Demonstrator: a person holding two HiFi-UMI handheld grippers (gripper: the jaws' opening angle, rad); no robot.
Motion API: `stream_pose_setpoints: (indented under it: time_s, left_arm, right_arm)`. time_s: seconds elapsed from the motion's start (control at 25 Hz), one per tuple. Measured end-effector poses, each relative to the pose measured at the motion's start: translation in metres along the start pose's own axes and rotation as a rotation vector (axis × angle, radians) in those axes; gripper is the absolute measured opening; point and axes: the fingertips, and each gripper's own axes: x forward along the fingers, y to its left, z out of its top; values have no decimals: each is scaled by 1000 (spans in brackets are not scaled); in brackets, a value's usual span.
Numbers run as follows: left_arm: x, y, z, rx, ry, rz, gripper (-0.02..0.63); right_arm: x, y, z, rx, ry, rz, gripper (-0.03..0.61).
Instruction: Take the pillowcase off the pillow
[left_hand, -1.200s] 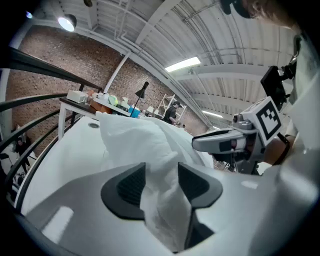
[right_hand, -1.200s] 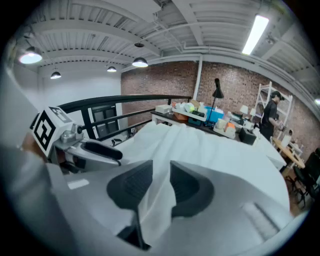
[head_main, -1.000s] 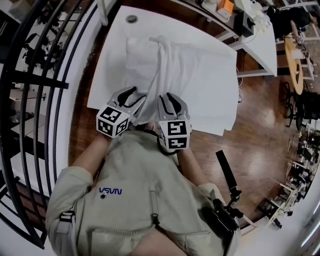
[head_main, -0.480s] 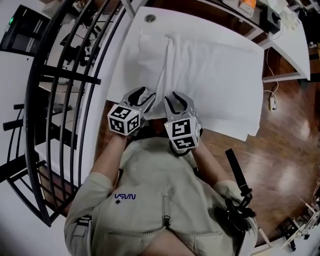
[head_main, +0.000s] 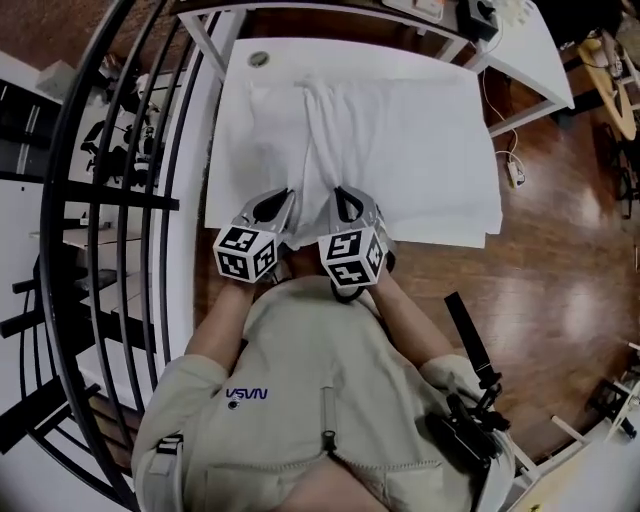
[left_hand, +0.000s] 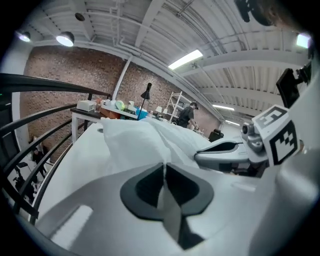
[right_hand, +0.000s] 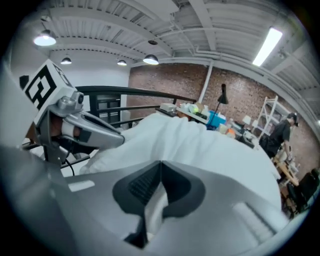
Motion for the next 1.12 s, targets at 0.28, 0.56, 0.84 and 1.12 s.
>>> stream_pose_setpoints:
  time_s: [0.28,0.56,0.84,1.12]
  left_arm:
    - [-11,11,29,18,-60,-9,21]
    - [-13,36,53,-32,-96,19,18]
    - [4,49,3,-137,-4,47,23]
    - [4,17,7,-91,-27,-44,87]
  right_arm:
    - [-17,-55,-12,98,15,-201,9]
    - [-29,-107,-32,168,22,-323,9]
    - [-1,-74,-56,144,81,-216,9]
    - [-11,-57,-35,218,-72,-101,91]
